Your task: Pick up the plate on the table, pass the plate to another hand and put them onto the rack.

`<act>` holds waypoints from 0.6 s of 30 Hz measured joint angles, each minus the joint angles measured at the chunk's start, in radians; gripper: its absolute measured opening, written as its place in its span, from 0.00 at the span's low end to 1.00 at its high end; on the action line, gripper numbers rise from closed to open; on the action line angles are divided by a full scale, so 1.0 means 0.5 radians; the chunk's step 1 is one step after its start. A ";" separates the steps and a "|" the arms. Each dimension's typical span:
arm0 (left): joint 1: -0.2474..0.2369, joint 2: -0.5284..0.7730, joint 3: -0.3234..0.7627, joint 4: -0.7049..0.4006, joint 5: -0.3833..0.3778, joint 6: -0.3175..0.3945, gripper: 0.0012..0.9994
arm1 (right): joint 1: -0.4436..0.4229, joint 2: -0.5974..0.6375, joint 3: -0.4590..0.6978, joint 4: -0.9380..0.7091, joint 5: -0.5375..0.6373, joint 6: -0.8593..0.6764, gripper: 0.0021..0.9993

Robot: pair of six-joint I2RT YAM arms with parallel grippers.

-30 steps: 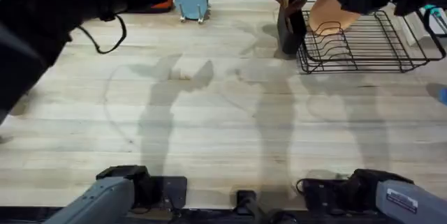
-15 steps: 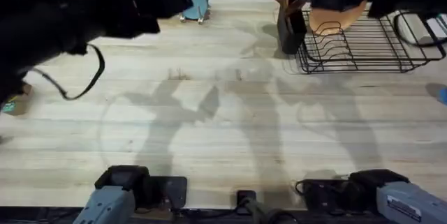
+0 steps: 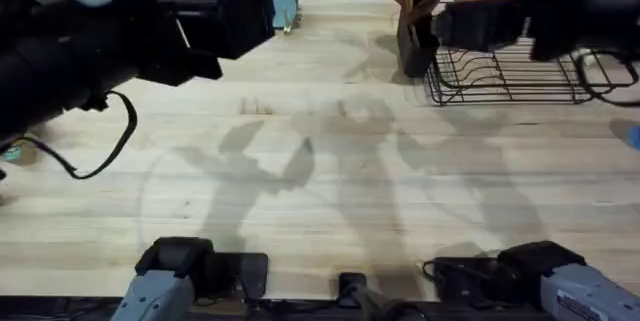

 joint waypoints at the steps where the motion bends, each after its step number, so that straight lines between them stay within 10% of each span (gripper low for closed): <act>1: 0.000 0.000 0.000 0.000 -0.001 0.000 1.00 | 0.000 -0.030 0.000 -0.019 0.048 0.001 1.00; 18: 0.000 0.000 0.001 0.009 -0.001 0.000 1.00 | 0.000 -0.101 0.000 -0.129 0.283 0.001 1.00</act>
